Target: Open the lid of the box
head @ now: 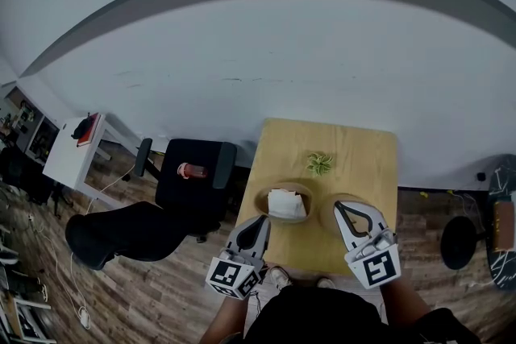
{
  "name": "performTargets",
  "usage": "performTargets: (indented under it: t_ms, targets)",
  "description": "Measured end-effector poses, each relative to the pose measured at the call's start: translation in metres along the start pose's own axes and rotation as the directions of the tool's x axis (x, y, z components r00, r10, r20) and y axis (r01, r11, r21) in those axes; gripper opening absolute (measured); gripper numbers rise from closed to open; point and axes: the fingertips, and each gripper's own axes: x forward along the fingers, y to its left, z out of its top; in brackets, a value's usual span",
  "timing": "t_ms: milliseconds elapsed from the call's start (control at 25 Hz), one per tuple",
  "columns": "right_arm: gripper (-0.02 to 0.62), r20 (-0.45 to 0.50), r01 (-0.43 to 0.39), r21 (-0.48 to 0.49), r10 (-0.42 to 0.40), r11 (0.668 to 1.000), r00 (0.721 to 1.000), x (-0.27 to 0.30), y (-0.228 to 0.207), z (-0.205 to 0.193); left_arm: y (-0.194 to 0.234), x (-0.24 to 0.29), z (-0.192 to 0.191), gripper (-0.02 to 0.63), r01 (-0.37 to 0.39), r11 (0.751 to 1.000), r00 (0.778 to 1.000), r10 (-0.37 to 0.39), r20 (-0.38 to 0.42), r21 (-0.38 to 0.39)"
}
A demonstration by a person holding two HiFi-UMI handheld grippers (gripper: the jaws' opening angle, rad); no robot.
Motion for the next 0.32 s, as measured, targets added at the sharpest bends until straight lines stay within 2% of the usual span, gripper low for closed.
performTargets:
  t_ms: [320]
  targets:
    - [0.018,-0.031,-0.004,-0.064,0.002,0.998,1.000,-0.0075,0.0077,0.0052,-0.0048,-0.0068,0.0006,0.020,-0.008,1.000,1.000,0.008,0.010,-0.002]
